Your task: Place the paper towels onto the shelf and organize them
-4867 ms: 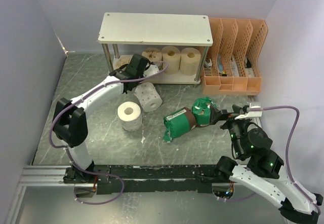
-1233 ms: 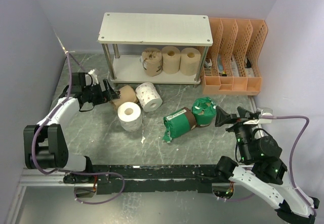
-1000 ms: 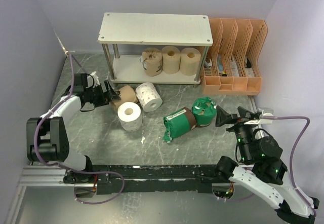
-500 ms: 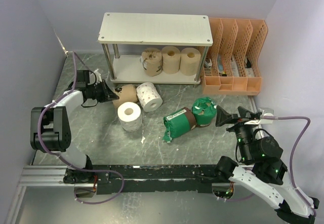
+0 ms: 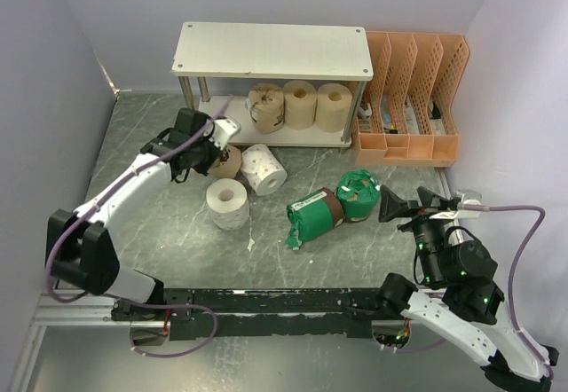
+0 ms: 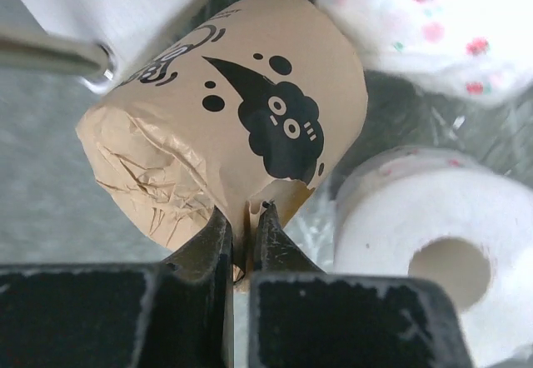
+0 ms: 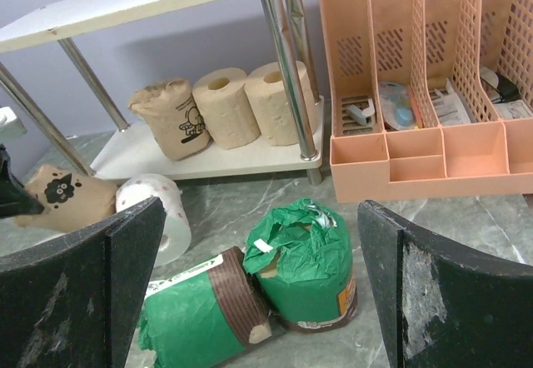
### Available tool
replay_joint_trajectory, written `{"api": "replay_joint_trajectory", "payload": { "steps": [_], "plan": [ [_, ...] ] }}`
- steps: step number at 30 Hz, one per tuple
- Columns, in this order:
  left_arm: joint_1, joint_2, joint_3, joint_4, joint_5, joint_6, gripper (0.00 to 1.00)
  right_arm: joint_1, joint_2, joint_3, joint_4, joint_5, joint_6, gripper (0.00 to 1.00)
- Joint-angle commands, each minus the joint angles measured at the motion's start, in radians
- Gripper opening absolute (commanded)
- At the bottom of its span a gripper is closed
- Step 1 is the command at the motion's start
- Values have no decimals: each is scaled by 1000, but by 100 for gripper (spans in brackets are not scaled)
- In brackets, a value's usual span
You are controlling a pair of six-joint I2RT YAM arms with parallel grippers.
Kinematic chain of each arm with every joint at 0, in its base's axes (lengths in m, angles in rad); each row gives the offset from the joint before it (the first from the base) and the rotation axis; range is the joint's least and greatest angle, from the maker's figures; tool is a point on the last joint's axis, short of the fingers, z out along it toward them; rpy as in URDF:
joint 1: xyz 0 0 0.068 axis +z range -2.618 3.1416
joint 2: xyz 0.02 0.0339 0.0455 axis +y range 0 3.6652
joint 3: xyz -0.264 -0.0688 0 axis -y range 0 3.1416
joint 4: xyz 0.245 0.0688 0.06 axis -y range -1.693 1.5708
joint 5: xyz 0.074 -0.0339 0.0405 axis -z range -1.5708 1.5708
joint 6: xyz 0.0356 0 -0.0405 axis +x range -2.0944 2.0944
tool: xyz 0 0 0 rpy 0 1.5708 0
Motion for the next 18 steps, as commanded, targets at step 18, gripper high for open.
{"api": "replay_joint_trajectory", "payload": {
  "steps": [18],
  "plan": [
    [-157, 234, 464, -47, -298, 969, 7, 5, -42, -5, 11, 1, 0, 100]
  ]
}}
